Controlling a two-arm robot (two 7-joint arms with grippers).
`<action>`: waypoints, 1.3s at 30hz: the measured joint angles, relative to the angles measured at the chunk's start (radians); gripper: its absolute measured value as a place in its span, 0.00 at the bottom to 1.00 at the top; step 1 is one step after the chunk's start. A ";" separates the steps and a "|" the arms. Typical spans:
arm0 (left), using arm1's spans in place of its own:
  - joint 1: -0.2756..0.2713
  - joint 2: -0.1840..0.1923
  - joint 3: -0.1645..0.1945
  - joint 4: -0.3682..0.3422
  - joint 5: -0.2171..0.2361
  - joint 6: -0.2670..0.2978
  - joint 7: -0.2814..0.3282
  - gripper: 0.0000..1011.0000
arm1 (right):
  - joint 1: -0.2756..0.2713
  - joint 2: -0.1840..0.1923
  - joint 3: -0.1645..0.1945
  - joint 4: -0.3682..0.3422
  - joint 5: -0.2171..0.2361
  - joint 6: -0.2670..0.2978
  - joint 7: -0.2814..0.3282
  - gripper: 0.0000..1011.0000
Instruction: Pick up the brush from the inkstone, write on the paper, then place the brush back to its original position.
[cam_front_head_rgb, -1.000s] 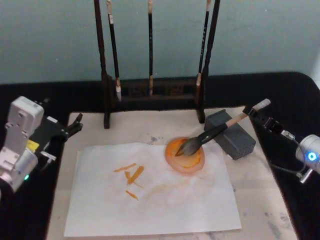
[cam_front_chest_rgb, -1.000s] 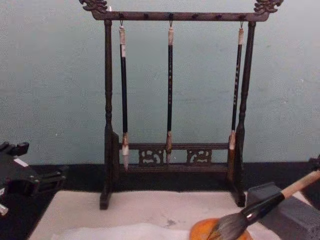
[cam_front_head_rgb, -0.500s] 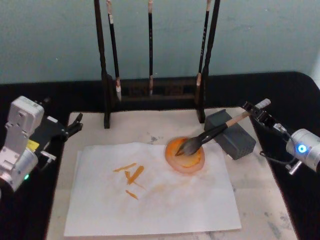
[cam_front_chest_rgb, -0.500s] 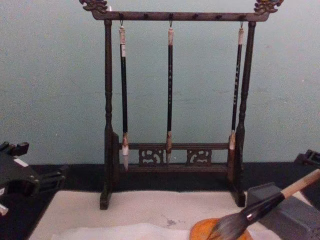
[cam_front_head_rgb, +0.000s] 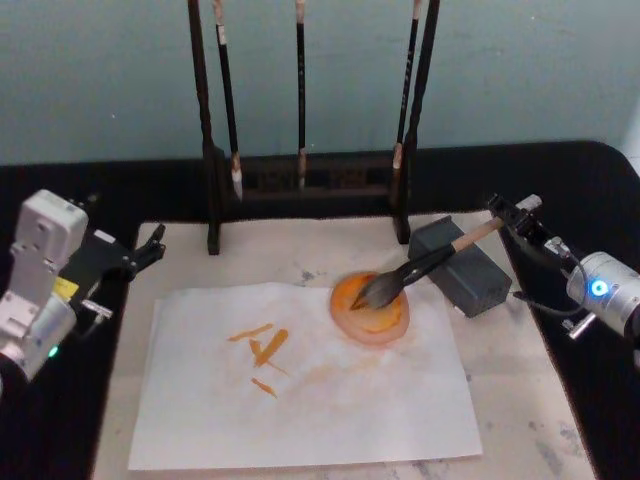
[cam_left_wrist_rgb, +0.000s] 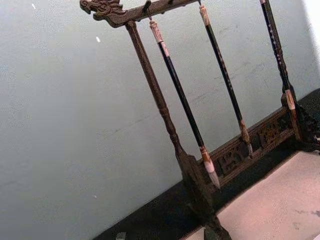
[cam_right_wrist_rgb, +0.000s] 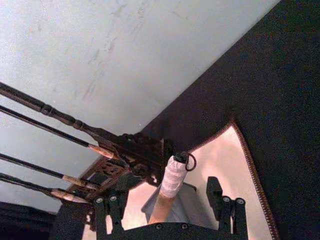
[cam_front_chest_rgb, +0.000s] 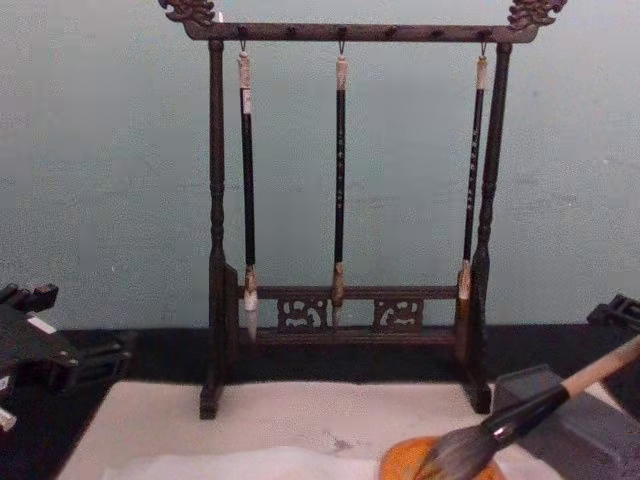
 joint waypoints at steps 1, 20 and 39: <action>0.000 0.000 0.000 0.000 0.000 0.000 0.000 1.00 | 0.001 0.000 0.001 0.001 0.008 -0.002 -0.001 0.99; 0.000 0.000 0.000 0.000 0.000 0.000 0.000 1.00 | 0.025 0.011 -0.037 0.020 0.051 -0.017 -0.014 0.99; 0.000 0.000 0.000 0.000 0.000 0.000 0.000 1.00 | 0.037 0.032 -0.078 0.037 0.089 -0.036 -0.010 0.99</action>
